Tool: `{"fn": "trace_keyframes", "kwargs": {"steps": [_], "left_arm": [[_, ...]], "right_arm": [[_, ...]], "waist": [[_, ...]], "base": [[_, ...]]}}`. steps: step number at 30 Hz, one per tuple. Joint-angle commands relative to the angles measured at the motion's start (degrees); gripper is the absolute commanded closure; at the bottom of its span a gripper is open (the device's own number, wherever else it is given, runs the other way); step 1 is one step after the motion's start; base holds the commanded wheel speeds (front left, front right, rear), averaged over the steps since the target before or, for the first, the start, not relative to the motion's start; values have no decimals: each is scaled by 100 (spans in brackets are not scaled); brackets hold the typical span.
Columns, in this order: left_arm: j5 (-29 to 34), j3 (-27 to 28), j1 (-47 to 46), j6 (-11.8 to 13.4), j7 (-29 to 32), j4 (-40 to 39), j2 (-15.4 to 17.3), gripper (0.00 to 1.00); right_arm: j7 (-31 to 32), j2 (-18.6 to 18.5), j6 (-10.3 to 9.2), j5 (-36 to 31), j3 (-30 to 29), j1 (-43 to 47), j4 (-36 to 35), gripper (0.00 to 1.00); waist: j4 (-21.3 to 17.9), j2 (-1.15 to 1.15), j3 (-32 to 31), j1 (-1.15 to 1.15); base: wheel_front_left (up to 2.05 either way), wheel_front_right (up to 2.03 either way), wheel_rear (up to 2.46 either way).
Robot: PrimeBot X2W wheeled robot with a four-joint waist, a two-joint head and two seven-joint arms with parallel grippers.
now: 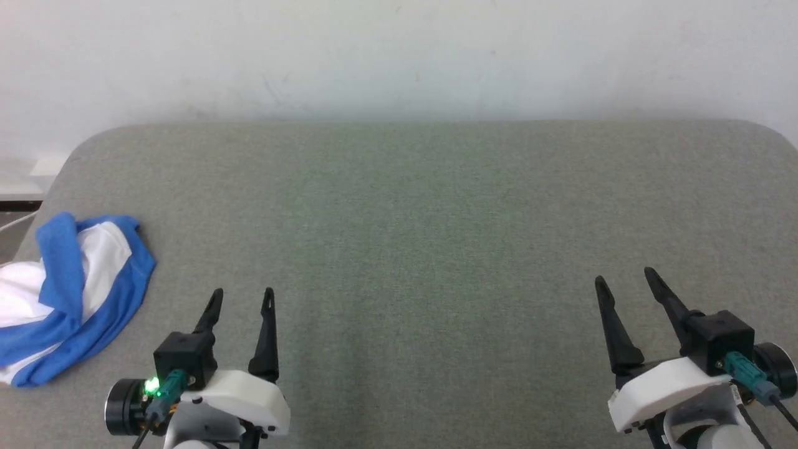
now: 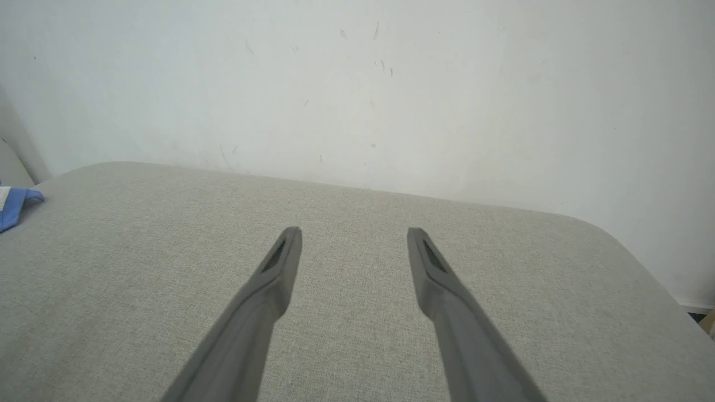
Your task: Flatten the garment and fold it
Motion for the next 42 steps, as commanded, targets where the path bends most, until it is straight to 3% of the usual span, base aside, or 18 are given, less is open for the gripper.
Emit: {"fn": "trace_keyframes", "kwargs": {"steps": [1, 22, 42], "left_arm": [[-60, 6, -53, 23, -68, 27, -3, 0], [-279, 93, 11, 38, -319, 121, -5, 0], [-521, -78, -230, 149, -559, 216, -7, 0]], "right_arm": [[-58, 7, -3, 49, -3, 54, -28, 0], [-308, 11, -5, 232, 115, 93, 1, 0], [-512, 14, -7, 289, 138, 78, 2, 0]], "waist": [[108, 0, -18, 0], [1252, 0, -87, 0], [1750, 0, 124, 0]], "base": [[0, 0, 0], [-2, -2, -2], [-7, -7, -7]]}}
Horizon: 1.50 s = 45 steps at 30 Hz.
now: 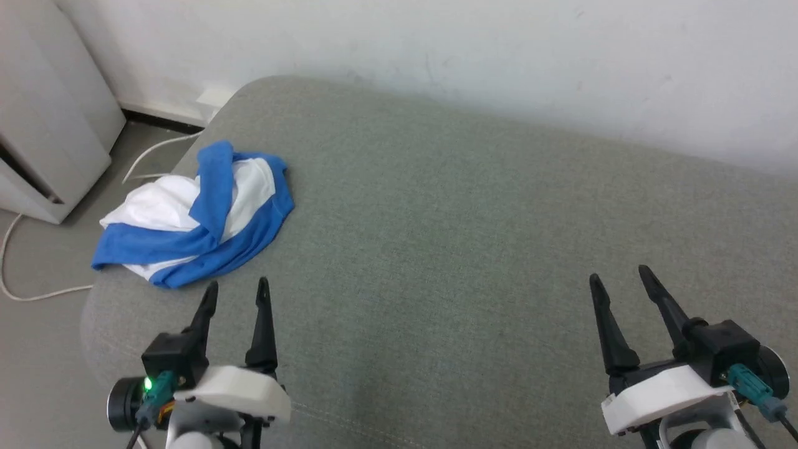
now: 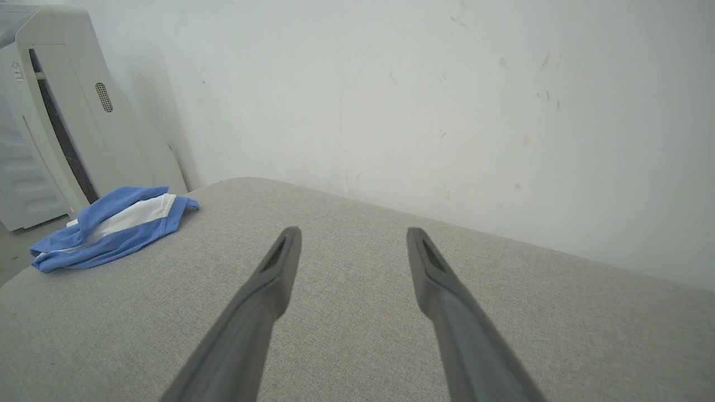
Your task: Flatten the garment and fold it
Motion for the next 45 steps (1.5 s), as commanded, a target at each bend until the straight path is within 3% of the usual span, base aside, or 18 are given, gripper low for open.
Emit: {"fn": "trace_keyframes", "kwargs": {"steps": [1, 11, 14, 19, 23, 29, 38, 43, 44, 45], "left_arm": [[5, -13, -213, -13, -68, 15, -7, 0], [-21, 363, -1249, -77, -176, 173, 36, 0], [-15, 514, -1661, -74, -212, 431, 175, 0], [-85, 667, -2615, -147, 32, 1316, 670, 0], [-265, 782, -3286, -246, 468, 1998, 993, 0], [-446, 912, -4029, -172, 1227, 2851, 1333, 0], [-661, 942, -4748, -47, 2970, 4167, 1863, 0], [-656, 819, -4924, 92, 3990, 4640, 2003, 0], [-679, 816, -4952, 112, 4201, 4724, 2031, 53], [-695, 797, -4978, 104, 4404, 4793, 2060, 60]], "right_arm": [[-27, 11, -7, 9, -9, 11, -39, 0], [123, 13, -8, -200, 67, -257, -308, 0], [129, 13, -8, -229, 69, -350, -367, 0], [102, 8, -8, -247, 37, -527, -435, 0], [82, -25, -9, -239, 15, -662, -498, 0], [98, -102, -9, -202, 26, -848, -550, 0], [15, -241, -10, -48, 169, -1224, -482, 0], [-66, -244, -11, 35, 188, -1307, -367, 0], [-83, -240, -11, 53, 206, -1319, -339, 0], [-106, -232, -11, 68, 217, -1333, -313, 0]], "waist": [[34, 0, 125, 0], [-246, 0, 836, 0], [-386, 0, 1070, 0], [-632, 0, 1552, 0], [-715, 0, 1926, 0], [-786, 0, 2404, 0], [-976, 0, 3000, 0], [-1040, 0, 3110, 0], [-1056, 0, 3110, 0], [-1071, 0, 3100, 0]], "base": [[0, 0, 0], [0, 0, 0], [0, 0, 0], [0, 0, 0], [0, 0, 0], [0, 0, 0], [0, 0, 0], [0, 0, 0], [0, 0, 0], [0, 0, 0]]}}
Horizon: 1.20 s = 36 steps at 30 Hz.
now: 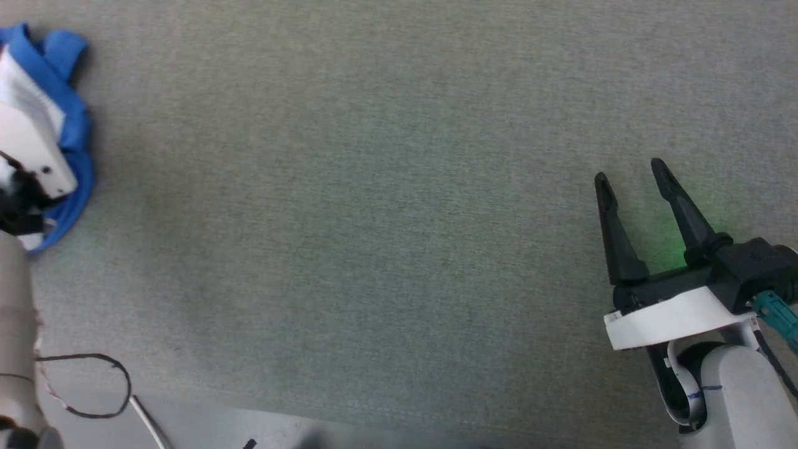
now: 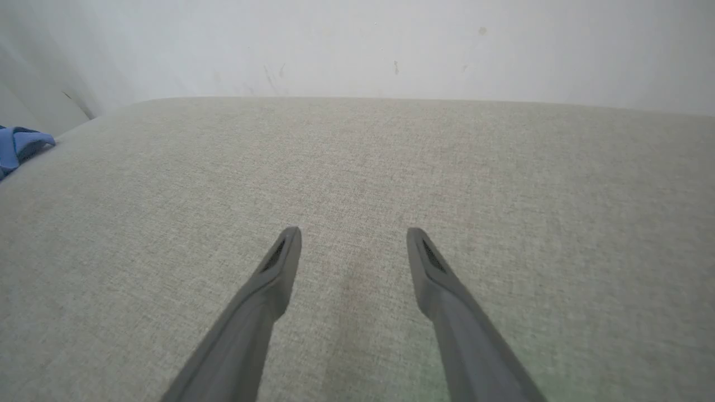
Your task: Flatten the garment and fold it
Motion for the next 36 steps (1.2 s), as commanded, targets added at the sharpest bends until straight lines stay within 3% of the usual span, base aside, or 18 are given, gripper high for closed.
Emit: {"fn": "trace_keyframes", "kwargs": {"steps": [1, 6, 12, 18, 24, 30, 36], "left_arm": [[-61, -60, 117, 13, 260, 319, -88, 100], [70, -256, -54, -11, 420, 220, 148, 100], [374, -456, -383, 184, -559, -167, 454, 100], [419, -529, -600, 231, -2181, -485, 218, 100], [446, -722, -815, -76, -3594, -387, 51, 100], [495, -1058, -981, -334, -4331, -229, -348, 100], [421, -1390, -924, -543, -4667, -256, -1016, 100]], "right_arm": [[-59, -5, -10, 39, 6, -124, 12, 0], [-166, 42, -10, 91, 43, -185, 167, 0], [-266, 113, -11, 88, 14, -148, 429, 0], [-303, 208, -11, 108, -147, 53, 625, 0], [-340, 235, -11, 251, -320, 359, 745, 0], [-341, 237, -11, 453, -380, 689, 822, 0], [-234, 238, -11, 506, -389, 949, 750, 0]], "waist": [[-77, 0, 35, 0], [-102, 0, -128, 0], [-86, 0, -614, 0], [-81, 0, -1372, 0], [-259, 0, -2125, 0], [-698, 0, -2730, 0], [-1301, 0, -3002, 0]], "base": [[0, 0, 0], [0, 0, 0], [0, 0, 0], [0, 0, 0], [0, 0, 0], [0, 0, 0], [0, 0, 0]]}}
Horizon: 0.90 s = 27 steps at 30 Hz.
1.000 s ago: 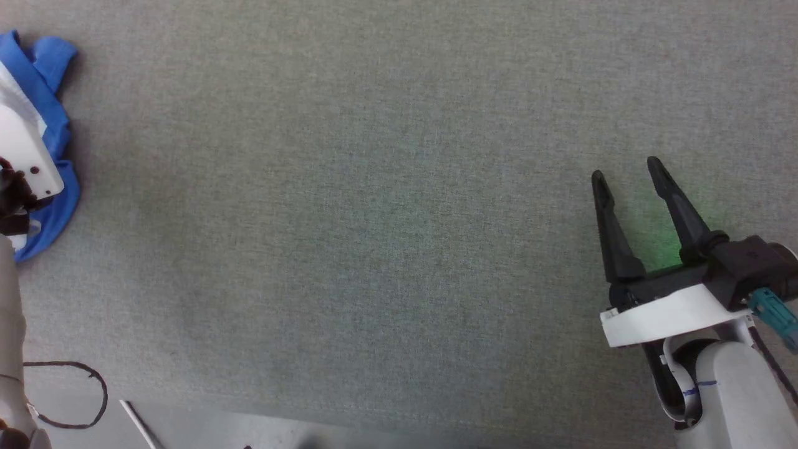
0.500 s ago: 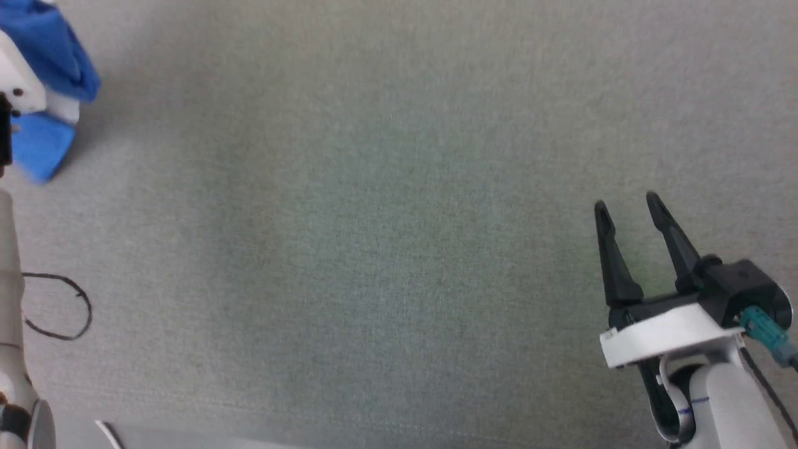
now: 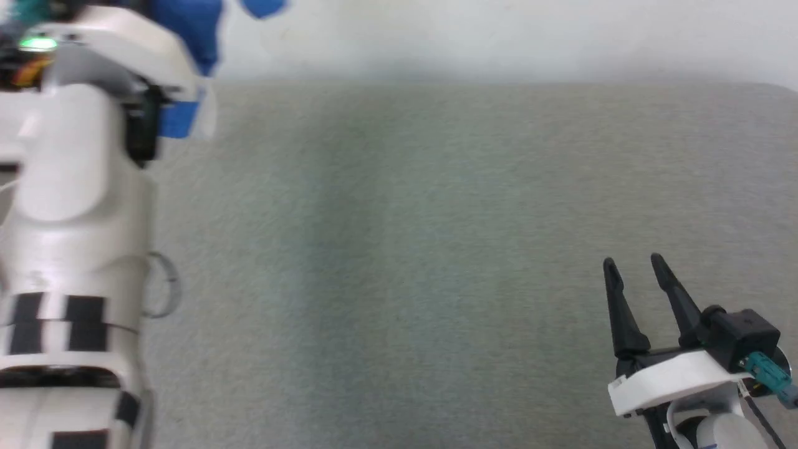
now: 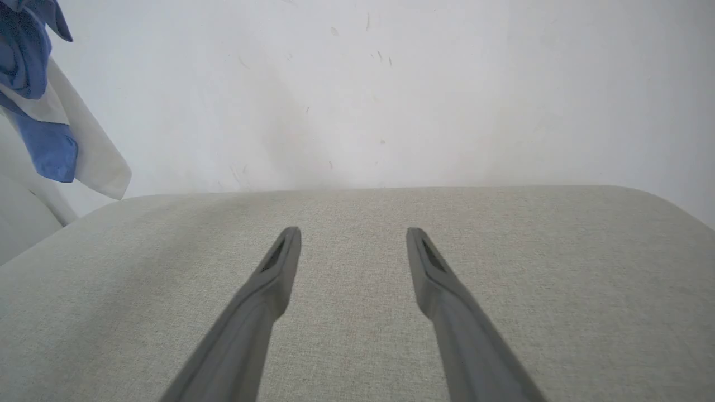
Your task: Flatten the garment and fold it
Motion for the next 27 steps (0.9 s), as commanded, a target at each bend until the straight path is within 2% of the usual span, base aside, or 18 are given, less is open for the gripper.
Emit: {"fn": "trace_keyframes", "kwargs": {"steps": [1, 5, 10, 13, 19, 22, 25, 26, 27], "left_arm": [[-40, -86, 9, -48, -73, -55, -194, 100], [-195, -269, 233, -148, -159, -186, -741, 100], [-490, -533, 806, -236, -219, -410, -1145, 100], [-686, -770, 1361, -221, -236, -555, -1221, 100], [-993, -1163, 2858, 106, -273, -604, -1242, 100], [-1039, -1258, 3542, 280, -288, -501, -1243, 100], [-1035, -1318, 3874, 350, -311, -496, -1244, 100], [-1037, -1362, 4001, 350, -319, -511, -1244, 90], [-1057, -1403, 4110, 352, -335, -559, -1244, 39]], "right_arm": [[20, 12, -11, 50, -15, 89, -47, 0], [72, 12, -11, 84, -31, 153, -131, 0], [93, 12, -11, 140, -63, 188, -174, 0], [88, 12, -11, 172, -89, 189, -182, 0], [39, 12, -11, 251, -34, 151, -116, 0], [0, 12, -11, 271, -5, 128, -84, 0], [-23, 12, -11, 276, 12, 106, -63, 0], [-34, 12, -11, 278, 15, 98, -53, 0], [-39, 12, -11, 264, 24, 100, -41, 0]], "waist": [[-711, 0, -419, 1], [-1107, 0, -381, 1], [-1501, 0, -239, 1], [-1640, 0, -125, 1], [-1800, 0, 78, 1], [-1775, 0, 160, 1], [-1727, 0, 199, 1], [-1686, 0, 207, 1], [-1634, 0, 192, 1]], "base": [[0, 0, 0], [0, 0, 0], [0, 0, 0], [0, 0, 0], [0, 0, 0], [0, 0, 0], [0, 0, 0], [0, 0, 0], [0, 0, 0]]}}
